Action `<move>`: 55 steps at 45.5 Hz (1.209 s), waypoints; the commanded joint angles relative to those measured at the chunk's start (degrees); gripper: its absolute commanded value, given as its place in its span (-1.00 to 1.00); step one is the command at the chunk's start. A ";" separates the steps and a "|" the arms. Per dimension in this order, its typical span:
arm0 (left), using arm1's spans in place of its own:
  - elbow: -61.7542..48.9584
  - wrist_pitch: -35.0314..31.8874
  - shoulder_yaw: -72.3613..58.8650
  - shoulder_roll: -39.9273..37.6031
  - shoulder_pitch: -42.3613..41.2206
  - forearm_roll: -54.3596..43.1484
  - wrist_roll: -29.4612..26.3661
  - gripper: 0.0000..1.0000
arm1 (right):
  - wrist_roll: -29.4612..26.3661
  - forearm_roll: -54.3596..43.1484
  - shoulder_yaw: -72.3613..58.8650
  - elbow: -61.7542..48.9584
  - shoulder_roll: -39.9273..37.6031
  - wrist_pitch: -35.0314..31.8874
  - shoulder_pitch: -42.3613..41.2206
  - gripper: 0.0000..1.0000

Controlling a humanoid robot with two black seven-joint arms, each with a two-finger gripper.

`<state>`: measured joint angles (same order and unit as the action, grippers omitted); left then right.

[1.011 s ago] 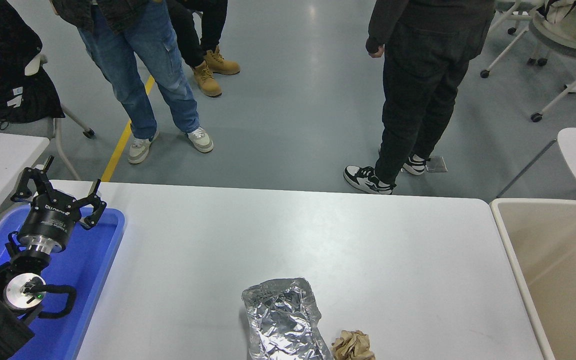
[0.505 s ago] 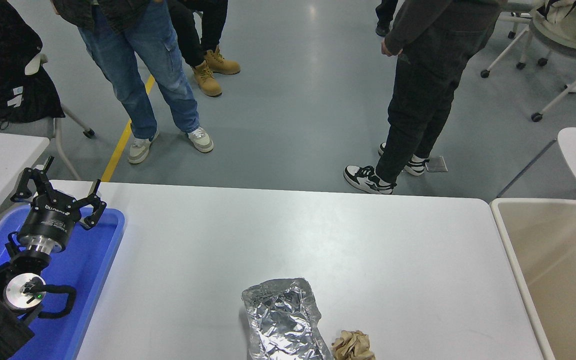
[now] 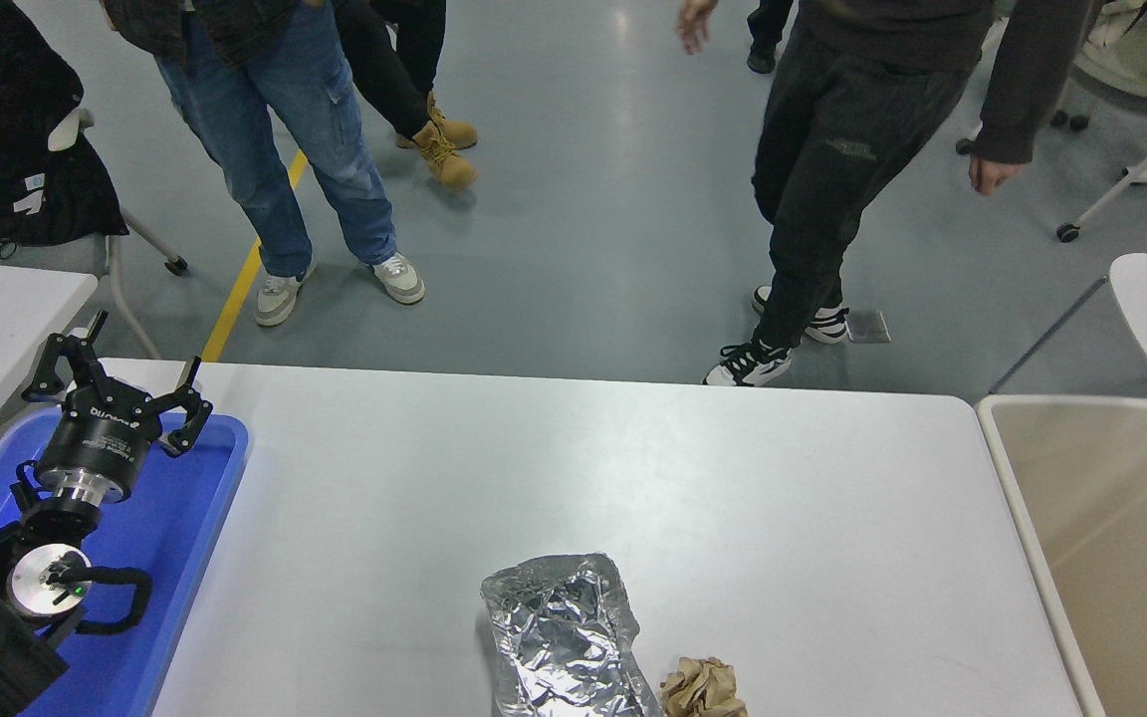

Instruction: Clean the table surface

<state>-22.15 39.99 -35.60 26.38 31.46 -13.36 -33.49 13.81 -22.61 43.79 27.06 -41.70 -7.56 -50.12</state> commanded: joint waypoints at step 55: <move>0.00 0.00 0.00 -0.01 0.01 0.00 0.00 1.00 | 7.64 -0.94 21.42 24.09 14.71 2.11 25.86 0.95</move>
<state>-22.15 39.99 -35.60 26.36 31.47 -13.36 -33.49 20.98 -23.35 64.75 50.08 -30.02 -5.42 -28.26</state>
